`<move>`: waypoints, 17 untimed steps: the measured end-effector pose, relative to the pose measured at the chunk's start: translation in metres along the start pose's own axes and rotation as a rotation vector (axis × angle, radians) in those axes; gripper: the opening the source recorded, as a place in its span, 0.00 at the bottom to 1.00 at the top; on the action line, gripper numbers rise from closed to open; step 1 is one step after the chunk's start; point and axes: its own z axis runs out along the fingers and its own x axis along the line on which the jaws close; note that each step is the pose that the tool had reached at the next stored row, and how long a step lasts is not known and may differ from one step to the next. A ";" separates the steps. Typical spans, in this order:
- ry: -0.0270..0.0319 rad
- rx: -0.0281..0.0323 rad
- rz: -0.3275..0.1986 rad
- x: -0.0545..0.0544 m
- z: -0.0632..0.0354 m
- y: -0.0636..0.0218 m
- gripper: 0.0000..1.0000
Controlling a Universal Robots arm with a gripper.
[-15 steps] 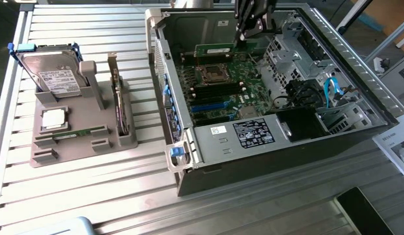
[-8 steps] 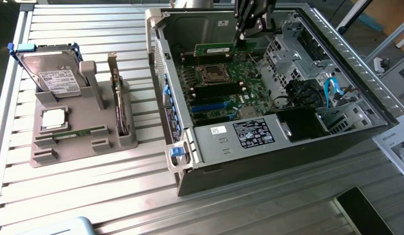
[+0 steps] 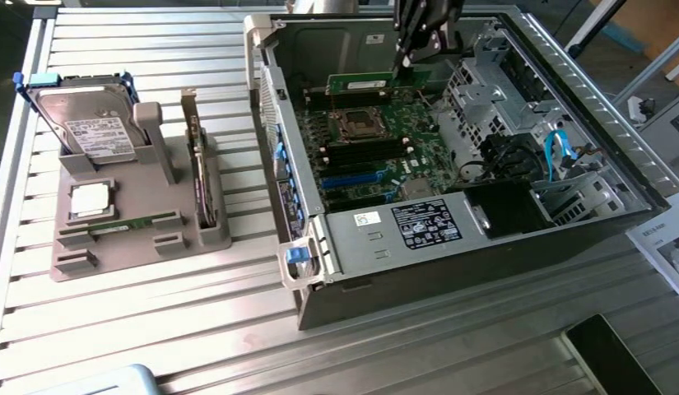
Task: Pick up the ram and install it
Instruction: 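Insert the ram into the slot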
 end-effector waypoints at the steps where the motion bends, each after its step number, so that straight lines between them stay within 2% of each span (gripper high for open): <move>1: 0.0004 -0.0001 0.000 -0.001 0.0005 0.0000 0.12; 4: 0.0000 0.0000 0.000 -0.002 0.0018 -0.0021 0.12; 6: 0.0003 -0.0001 0.000 -0.002 0.0021 -0.0160 0.12; 7: 0.0001 -0.0001 0.000 -0.002 0.0023 -0.0194 0.12; 12: 0.0001 0.0001 0.000 -0.002 0.0031 -0.0200 0.12; 17: 0.0002 0.0013 0.000 -0.002 0.0145 -0.0201 0.12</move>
